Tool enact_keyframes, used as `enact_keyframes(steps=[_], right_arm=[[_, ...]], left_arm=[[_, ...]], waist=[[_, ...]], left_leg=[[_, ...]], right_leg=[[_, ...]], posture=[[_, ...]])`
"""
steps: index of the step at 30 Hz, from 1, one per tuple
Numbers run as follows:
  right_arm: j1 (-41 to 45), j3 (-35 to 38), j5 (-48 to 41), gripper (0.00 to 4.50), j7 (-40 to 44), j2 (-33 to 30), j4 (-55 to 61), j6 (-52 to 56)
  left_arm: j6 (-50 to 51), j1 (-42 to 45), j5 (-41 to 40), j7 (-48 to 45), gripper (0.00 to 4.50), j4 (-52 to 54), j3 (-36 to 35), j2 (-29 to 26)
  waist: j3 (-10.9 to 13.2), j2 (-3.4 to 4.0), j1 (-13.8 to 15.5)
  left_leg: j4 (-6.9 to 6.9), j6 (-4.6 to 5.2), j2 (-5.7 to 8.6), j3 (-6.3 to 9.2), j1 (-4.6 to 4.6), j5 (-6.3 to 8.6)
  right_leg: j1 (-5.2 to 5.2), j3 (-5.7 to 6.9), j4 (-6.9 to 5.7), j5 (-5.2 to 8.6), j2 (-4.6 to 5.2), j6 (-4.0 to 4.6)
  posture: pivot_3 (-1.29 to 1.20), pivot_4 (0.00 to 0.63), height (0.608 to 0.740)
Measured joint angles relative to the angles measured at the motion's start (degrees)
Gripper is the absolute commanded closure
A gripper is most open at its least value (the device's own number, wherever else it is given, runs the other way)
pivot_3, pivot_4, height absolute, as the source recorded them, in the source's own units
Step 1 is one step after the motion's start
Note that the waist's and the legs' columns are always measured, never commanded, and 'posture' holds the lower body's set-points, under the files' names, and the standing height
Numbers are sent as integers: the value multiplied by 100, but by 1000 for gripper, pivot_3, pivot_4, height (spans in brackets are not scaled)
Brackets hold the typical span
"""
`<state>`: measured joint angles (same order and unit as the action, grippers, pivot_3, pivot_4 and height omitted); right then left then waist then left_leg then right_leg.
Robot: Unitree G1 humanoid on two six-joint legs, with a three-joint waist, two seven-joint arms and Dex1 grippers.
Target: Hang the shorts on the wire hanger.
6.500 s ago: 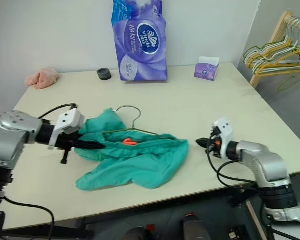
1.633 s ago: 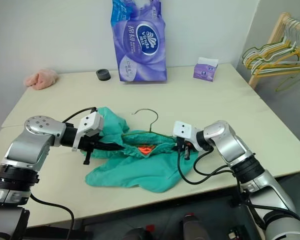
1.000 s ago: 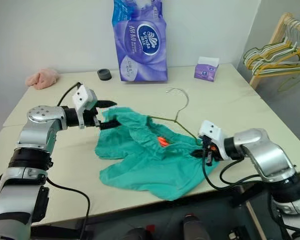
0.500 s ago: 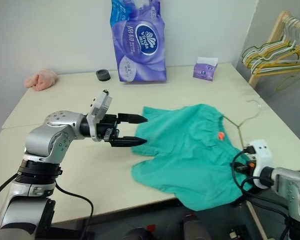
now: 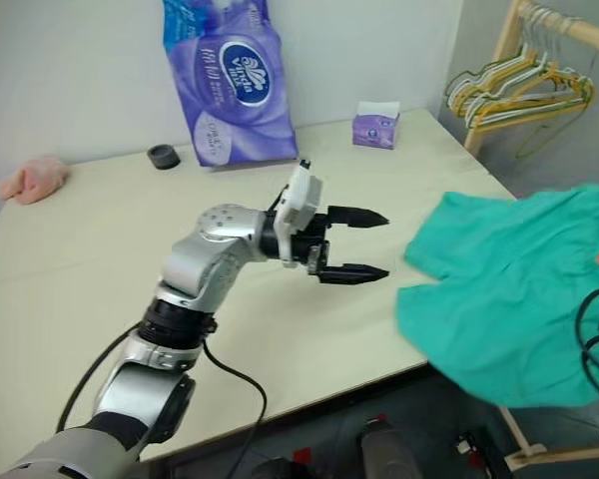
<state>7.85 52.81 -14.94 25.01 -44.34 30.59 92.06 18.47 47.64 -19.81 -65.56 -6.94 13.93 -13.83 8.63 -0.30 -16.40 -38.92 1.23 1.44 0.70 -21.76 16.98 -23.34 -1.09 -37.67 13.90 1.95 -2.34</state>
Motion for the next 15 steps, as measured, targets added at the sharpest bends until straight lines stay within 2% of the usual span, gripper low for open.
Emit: enact_keyframes(steps=[8,15], right_arm=[[1317,-48,314,4500,-541,-898,-1222,0],[2269,-603,464,4500,-703,-1631,-3055,-46]], left_arm=[[-144,103,79,121,30,73,171,466],[-100,313,66,206,30,113,171,685]], waist=[[163,1,-270],[337,-9,-388]], left_leg=[[0,10,9,-19,1,6],[3,22,10,-73,12,13]], right_leg=[[0,-16,2,5,7,-8],[0,-63,7,4,8,-15]], posture=[[-485,237,740],[-487,259,740]])
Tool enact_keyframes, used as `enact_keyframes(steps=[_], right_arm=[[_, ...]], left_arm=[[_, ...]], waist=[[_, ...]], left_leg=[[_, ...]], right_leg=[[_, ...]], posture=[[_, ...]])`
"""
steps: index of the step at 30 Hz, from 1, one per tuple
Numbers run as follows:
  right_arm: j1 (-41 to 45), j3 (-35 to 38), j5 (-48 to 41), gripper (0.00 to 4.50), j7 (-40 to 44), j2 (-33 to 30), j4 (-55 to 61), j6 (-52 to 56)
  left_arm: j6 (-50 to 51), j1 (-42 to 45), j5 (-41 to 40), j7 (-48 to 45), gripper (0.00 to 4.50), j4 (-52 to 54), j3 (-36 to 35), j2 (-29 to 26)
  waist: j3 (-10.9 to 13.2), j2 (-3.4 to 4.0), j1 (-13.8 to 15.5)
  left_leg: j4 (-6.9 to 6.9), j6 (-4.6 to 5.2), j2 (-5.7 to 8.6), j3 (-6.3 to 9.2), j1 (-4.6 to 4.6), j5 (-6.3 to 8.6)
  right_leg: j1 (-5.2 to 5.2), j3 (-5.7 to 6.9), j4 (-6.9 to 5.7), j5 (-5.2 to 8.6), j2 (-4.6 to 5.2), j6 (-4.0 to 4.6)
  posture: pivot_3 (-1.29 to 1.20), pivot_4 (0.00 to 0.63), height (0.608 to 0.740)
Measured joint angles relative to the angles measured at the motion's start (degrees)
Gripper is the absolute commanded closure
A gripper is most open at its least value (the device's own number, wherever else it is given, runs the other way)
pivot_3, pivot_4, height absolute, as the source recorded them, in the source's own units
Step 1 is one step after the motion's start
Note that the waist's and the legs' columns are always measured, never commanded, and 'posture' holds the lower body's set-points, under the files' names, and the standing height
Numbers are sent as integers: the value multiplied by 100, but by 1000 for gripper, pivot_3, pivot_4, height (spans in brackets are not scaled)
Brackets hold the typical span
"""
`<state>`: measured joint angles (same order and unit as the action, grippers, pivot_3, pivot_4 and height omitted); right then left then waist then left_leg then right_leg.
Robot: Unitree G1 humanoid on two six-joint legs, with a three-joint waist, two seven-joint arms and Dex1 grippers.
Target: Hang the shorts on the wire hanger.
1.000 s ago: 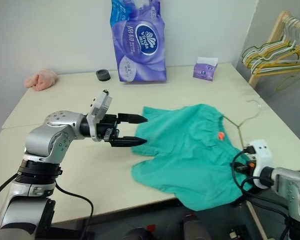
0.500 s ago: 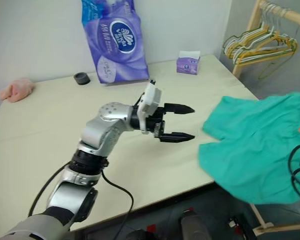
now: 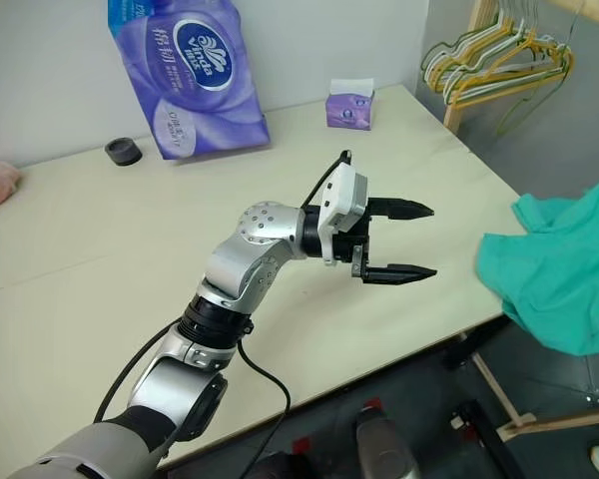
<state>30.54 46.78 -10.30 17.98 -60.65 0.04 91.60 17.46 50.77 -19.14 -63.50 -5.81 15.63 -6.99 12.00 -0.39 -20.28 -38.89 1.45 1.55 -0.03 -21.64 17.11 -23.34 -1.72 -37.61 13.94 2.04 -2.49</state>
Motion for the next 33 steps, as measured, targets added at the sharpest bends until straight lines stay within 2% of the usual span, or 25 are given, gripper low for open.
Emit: enact_keyframes(steps=[2,8,14,17,28,33], right_arm=[[245,-336,2,4500,22,-282,-830,-163],[1077,-896,1,4500,29,-618,-2226,-488],[1528,-1197,-32,4500,42,-623,-2528,-550],[1691,-1177,-52,3742,-2,-597,-2525,-551],[1725,-767,-137,49,-9,-552,-2113,-543],[1680,-622,-192,17,-57,-485,-1576,-778]], left_arm=[[67,85,-16,29,30,-36,0,88],[460,524,-353,-7,30,-164,-26,399],[722,1034,-571,-111,30,-583,-142,500],[705,1204,-589,-136,0,-775,-225,584],[568,1231,-585,-261,0,-1008,-242,692],[509,1233,-572,-337,0,-1061,-242,689]], waist=[[55,-3,-48],[106,13,-128],[115,15,-202],[114,19,-208],[111,25,-259],[109,28,-326]], left_leg=[[0,4,1,-24,6,2],[6,14,1,-59,5,8],[4,15,4,-78,3,10],[5,15,4,-79,4,10],[6,14,4,-82,4,11],[7,13,4,-81,3,11]], right_leg=[[0,-22,4,-3,0,-9],[0,-59,53,-21,-1,-43],[0,-81,66,-29,1,-69],[-1,-82,66,-27,1,-75],[-3,-86,66,-28,2,-82],[-3,-85,65,-26,3,-88]], posture=[[-488,260,740],[-477,254,740],[-481,243,740],[-486,237,740],[-499,216,740],[-496,206,740]])
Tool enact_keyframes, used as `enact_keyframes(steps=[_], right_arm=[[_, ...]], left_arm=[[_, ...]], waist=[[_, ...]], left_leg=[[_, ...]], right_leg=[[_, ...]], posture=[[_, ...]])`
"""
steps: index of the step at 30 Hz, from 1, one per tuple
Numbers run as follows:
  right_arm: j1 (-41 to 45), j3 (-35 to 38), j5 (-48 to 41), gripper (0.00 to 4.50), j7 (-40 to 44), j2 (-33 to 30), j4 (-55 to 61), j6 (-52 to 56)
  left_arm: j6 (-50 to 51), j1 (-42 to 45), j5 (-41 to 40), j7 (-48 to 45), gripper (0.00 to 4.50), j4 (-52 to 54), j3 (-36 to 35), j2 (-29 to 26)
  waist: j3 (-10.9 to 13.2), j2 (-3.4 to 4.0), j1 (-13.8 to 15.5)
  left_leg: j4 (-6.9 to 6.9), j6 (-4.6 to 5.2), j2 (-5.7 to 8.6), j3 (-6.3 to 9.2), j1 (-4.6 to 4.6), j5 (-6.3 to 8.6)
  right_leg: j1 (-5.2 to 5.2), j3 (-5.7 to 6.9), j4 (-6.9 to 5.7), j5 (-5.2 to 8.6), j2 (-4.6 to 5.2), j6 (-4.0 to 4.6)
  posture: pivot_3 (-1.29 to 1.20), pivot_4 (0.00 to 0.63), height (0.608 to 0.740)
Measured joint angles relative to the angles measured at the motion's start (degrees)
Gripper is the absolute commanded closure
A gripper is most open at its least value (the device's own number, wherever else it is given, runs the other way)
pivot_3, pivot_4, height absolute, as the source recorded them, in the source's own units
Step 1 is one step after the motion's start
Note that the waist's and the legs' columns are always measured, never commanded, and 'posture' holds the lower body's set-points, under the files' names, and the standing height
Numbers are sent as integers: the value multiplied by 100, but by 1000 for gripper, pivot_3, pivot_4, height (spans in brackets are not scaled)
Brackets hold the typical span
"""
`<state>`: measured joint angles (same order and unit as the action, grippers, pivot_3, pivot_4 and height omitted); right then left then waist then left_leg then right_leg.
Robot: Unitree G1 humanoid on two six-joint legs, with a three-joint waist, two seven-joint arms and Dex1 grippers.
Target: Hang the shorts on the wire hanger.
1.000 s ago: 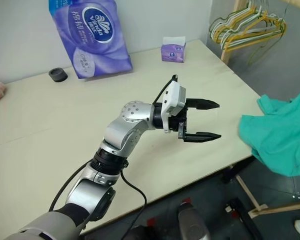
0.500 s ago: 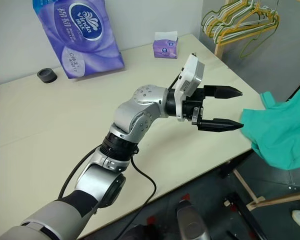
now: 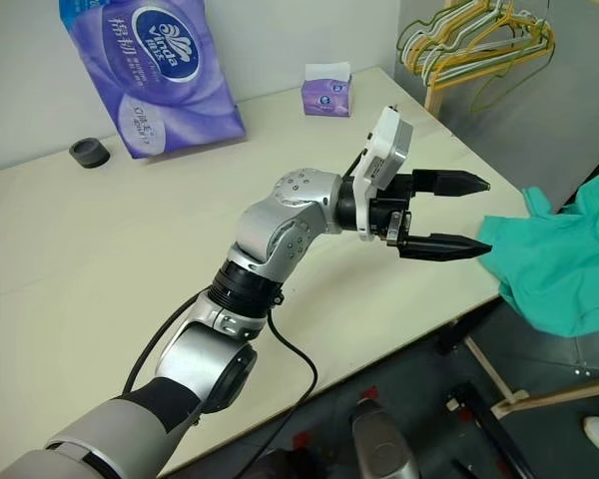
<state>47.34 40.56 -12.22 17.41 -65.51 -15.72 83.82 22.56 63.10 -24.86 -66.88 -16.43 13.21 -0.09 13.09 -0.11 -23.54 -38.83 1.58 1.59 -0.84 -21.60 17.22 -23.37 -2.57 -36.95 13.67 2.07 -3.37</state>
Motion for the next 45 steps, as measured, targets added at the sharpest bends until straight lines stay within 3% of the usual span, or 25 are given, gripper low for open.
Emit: enact_keyframes(steps=[7,11,16,23,27,31,33,37,45], right_arm=[[121,73,17,17,-284,100,879,-711],[79,-270,-53,17,-136,75,1528,-1450],[-967,-627,-723,17,573,942,3377,-2044],[-2885,-1847,-866,17,999,2669,4625,-3987],[-3104,-2640,-801,17,1148,3280,4424,-4854],[-3030,-3383,-558,17,1232,3792,3762,-5560],[-2918,-3767,-360,17,1239,4065,3219,-5860],[-2641,-4228,-16,17,1129,4562,2262,-6375],[-2462,-4433,193,17,934,5368,1011,-7075]], left_arm=[[-69,15,39,-16,0,-126,-1,-37],[-102,13,92,27,0,-236,-13,-118],[-352,-82,370,533,0,-243,-144,-302],[-1010,-1019,1519,2590,0,-189,-622,-941],[-630,-1763,2022,4182,0,127,-1162,-1071],[-317,-3160,2935,5798,0,883,-1638,-1428],[-150,-3919,3104,6315,0,1275,-1971,-1392],[207,-4610,3104,6914,0,1774,-2448,-1154],[317,-4949,3078,7244,0,2220,-2680,-1077]], waist=[[-6,10,-33],[-7,12,-51],[-22,-10,-60],[-41,-2,24],[-56,-4,160],[-171,-54,328],[-215,-74,541],[-248,-116,1013],[-281,-156,2053]], left_leg=[[1,0,1,-2,0,0],[3,0,1,-3,0,0],[-4,0,-8,7,-5,0],[-10,0,3,19,-9,-1],[-21,0,11,19,-14,-2],[-17,-6,10,23,-25,-5],[-19,-12,9,25,-26,-9],[-26,-21,11,33,-28,-13],[-25,-68,7,58,-28,-42]], right_leg=[[-3,-3,-1,-2,2,-6],[-7,-5,-2,-1,1,-6],[-7,4,-5,-6,-4,-14],[-15,10,-18,-38,23,-1],[-40,12,-33,-49,50,5],[-80,11,-75,-48,51,7],[-85,14,-83,-49,55,9],[-84,27,-83,-63,58,30],[-86,57,-83,-83,54,65]], posture=[[-488,191,740],[-477,184,740],[-455,175,740],[-342,142,740],[-270,124,740],[-204,111,740],[-165,109,740],[-99,116,740],[42,113,740]])
